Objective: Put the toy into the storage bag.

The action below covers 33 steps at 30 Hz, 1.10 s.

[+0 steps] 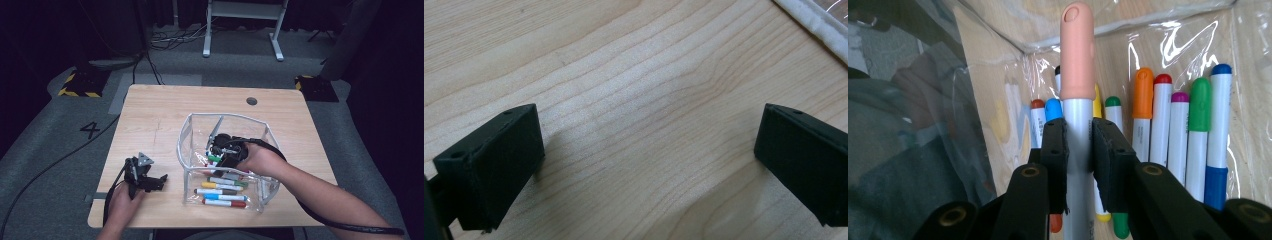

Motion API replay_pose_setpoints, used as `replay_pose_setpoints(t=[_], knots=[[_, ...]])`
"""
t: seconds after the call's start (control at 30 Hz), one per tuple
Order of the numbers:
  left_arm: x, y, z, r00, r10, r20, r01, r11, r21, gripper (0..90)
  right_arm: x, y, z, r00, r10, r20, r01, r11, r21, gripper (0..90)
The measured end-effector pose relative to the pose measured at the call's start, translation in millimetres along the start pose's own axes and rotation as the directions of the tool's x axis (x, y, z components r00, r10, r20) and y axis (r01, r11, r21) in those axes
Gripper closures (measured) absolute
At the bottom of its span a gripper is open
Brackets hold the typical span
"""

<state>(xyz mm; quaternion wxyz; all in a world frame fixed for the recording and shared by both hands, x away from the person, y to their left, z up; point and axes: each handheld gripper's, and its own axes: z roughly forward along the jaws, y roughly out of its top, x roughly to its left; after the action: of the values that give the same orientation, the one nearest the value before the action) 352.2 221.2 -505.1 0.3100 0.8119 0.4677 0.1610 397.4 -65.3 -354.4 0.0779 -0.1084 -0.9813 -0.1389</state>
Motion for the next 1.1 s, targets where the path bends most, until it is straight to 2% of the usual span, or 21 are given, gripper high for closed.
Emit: replay_pose_setpoints(t=[0.17, 0.4, 0.5, 0.67, 0.87, 0.9, 0.97, 1.03, 1.1], knots=[[0.0, 0.0, 0.0, 1.0000, 0.000, 0.000, 0.000, 1.0000, 0.000, 0.0, -1.4, 0.8, 13.7, 1.0000, 0.009, 0.001, -0.009, 0.998, 0.064, 76.5], [0.0, 0.0, -0.1, 1.0000, 0.000, -0.001, 0.000, 1.0000, 0.001, 0.0, -1.7, 1.1, 25.0, 0.9997, 0.007, -0.023, -0.004, 0.993, 0.118, 76.4], [0.0, 0.0, 0.0, 1.0000, 0.000, 0.000, 0.000, 1.0000, 0.000, 0.0, -3.0, 0.0, 30.1, 0.9998, 0.016, -0.015, -0.013, 0.988, 0.155, 76.4], [0.0, 0.0, 0.0, 1.0000, 0.000, 0.000, 0.000, 1.0000, 0.000, 0.0, -2.3, -1.2, 38.6, 0.9989, 0.024, -0.039, -0.015, 0.977, 0.214, 76.4], [0.0, 0.0, 0.0, 1.0000, 0.000, 0.000, 0.000, 1.0000, 0.000, 0.0, -3.1, -3.4, 45.2, 0.9978, 0.031, -0.058, -0.016, 0.970, 0.244, 75.1], [0.0, 0.0, 0.0, 1.0000, 0.000, 0.000, 0.000, 1.0000, 0.000, 0.0, -3.8, -4.0, 46.9, 0.9974, 0.040, -0.060, -0.024, 0.968, 0.249, 66.4], [0.0, 0.0, -0.1, 1.0000, 0.000, -0.001, 0.000, 1.0000, 0.000, 0.0, -7.7, -4.2, 46.9, 0.9971, 0.066, -0.038, -0.056, 0.973, 0.223, 47.2], [0.0, 0.0, 0.0, 1.0000, 0.000, 0.000, 0.000, 1.0000, 0.000, 0.0, -12.3, -4.7, 42.6, 0.9969, 0.076, -0.020, -0.071, 0.980, 0.188, 40.7], [0.0, 0.0, 0.0, 1.0000, 0.000, 0.000, 0.000, 1.0000, 0.000, 0.0, -14.6, -4.7, 32.4, 0.9953, 0.097, -0.006, -0.095, 0.985, 0.144, 39.4]])
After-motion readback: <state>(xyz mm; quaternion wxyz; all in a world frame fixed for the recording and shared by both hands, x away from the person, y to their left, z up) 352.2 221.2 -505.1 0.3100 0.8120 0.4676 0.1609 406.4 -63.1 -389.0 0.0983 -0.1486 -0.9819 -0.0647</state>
